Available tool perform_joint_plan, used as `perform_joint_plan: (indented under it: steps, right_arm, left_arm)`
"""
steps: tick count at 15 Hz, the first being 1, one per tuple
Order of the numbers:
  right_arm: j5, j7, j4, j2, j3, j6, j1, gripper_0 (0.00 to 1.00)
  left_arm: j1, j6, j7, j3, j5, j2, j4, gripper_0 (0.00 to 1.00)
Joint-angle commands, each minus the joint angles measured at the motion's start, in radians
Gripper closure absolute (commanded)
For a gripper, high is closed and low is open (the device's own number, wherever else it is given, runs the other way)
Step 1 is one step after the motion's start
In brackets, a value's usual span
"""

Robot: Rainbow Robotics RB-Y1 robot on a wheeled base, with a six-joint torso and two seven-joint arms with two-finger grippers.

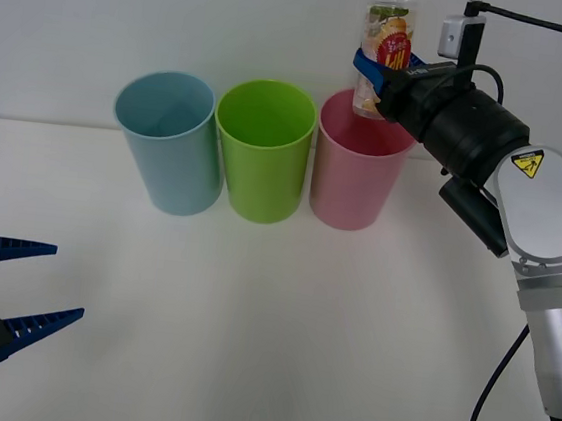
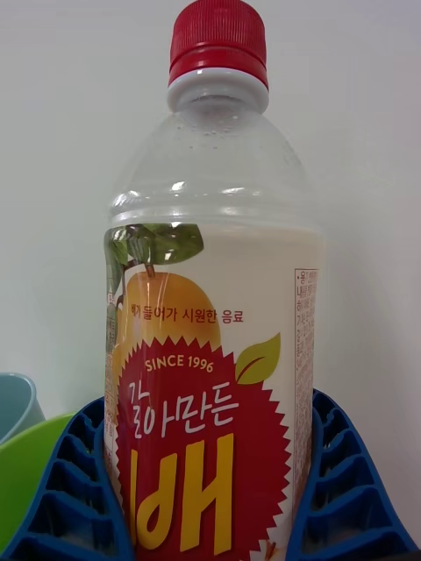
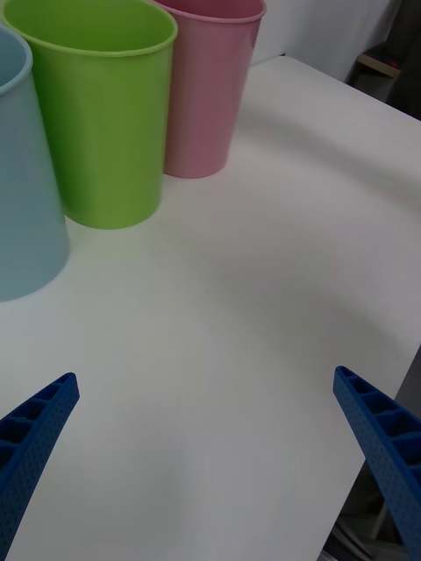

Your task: Put cans in the blue bin and PET bottles in the pink bin and trash in the green bin.

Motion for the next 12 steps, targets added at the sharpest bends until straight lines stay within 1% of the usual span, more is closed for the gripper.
perform_joint_plan:
  steps: [1, 6, 7, 8, 9, 10, 12]
  right_arm:
    - [-0.038, 0.073, 0.065, 0.000, 0.034, 0.053, 0.000, 1.00]
    - [-0.045, 0.083, 0.085, 0.000, 0.051, 0.067, 0.002, 1.00]
    - [-0.043, 0.088, 0.085, 0.000, 0.051, 0.067, 0.002, 0.74]
    - [-0.040, 0.091, 0.085, 0.000, 0.053, 0.072, 0.000, 0.56]
    - [-0.037, 0.092, 0.086, 0.000, 0.053, 0.072, 0.002, 0.46]
    - [-0.037, 0.096, 0.086, 0.000, 0.053, 0.072, 0.000, 0.33]
    - [-0.037, 0.102, 0.086, 0.000, 0.053, 0.076, 0.000, 0.26]
  left_arm:
    - [0.000, 0.000, 0.000, 0.000, 0.000, 0.000, 0.000, 0.00]
    - [0.000, 0.000, 0.000, 0.000, 0.000, 0.000, 0.000, 0.00]
    - [0.000, 0.000, 0.000, 0.000, 0.000, 0.000, 0.000, 0.00]
    - [0.000, 0.000, 0.000, 0.000, 0.000, 0.000, 0.000, 0.00]
    - [0.000, 0.000, 0.000, 0.000, 0.000, 0.000, 0.000, 0.00]
    - [0.000, 0.000, 0.000, 0.000, 0.000, 0.000, 0.000, 0.00]
    - [0.000, 0.000, 0.000, 0.000, 0.000, 0.000, 0.000, 0.00]
